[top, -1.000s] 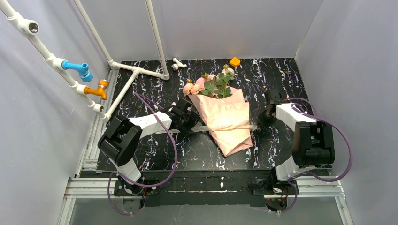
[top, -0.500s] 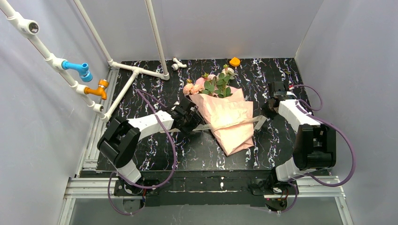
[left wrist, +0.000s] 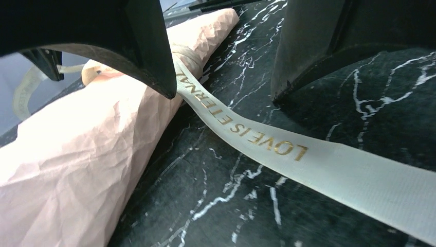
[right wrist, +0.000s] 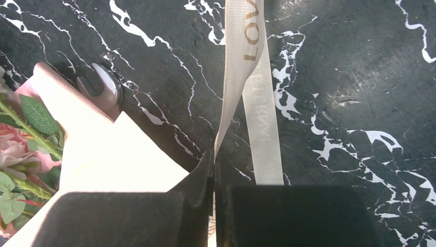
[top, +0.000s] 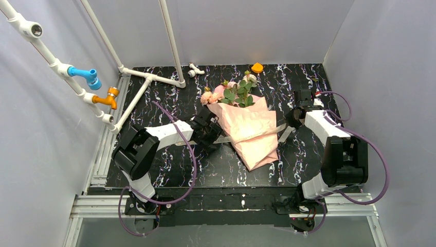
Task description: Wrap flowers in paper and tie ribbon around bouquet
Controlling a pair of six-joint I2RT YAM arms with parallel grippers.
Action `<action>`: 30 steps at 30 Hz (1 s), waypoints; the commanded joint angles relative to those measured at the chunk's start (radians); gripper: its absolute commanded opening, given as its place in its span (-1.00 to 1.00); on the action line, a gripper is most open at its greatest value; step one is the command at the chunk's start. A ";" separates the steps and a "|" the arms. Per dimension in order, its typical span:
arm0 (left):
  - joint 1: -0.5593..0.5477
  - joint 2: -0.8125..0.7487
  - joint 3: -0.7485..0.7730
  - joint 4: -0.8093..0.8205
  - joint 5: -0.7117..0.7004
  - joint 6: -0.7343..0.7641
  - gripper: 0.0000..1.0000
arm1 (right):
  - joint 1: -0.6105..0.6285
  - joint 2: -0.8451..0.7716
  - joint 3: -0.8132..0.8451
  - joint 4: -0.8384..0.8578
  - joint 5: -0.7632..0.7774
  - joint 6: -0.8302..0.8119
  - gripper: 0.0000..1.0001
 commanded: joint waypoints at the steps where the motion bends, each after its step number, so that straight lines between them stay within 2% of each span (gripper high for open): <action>1: 0.005 -0.032 -0.004 -0.124 -0.110 -0.080 0.34 | -0.003 -0.022 -0.017 0.064 -0.022 -0.003 -0.97; 5: 0.013 0.047 0.052 -0.161 -0.018 -0.149 0.30 | -0.003 -0.016 -0.036 0.090 -0.060 0.011 -0.97; 12: 0.016 0.106 0.108 -0.168 -0.012 -0.175 0.27 | -0.003 -0.010 -0.062 0.124 -0.110 0.022 -0.97; 14: 0.018 0.129 0.109 -0.134 0.017 -0.171 0.20 | -0.003 -0.010 -0.061 0.129 -0.111 0.017 -0.97; 16: 0.017 0.150 0.108 -0.105 0.031 -0.168 -0.18 | -0.003 -0.009 -0.054 0.129 -0.102 0.014 -0.97; 17: 0.016 0.158 0.104 -0.093 0.037 -0.165 -0.50 | -0.003 -0.009 -0.050 0.129 -0.099 0.011 -0.97; 19: 0.017 0.166 0.084 -0.061 0.047 -0.164 -1.00 | -0.003 -0.012 -0.041 0.132 -0.087 0.006 -0.97; 24: 0.027 0.155 0.055 -0.020 0.048 -0.133 -1.00 | -0.012 -0.021 0.003 0.132 0.051 -0.029 -0.97; 30: 0.059 0.098 0.021 -0.053 0.028 -0.042 -1.00 | -0.054 0.021 0.084 0.235 0.251 -0.132 -0.97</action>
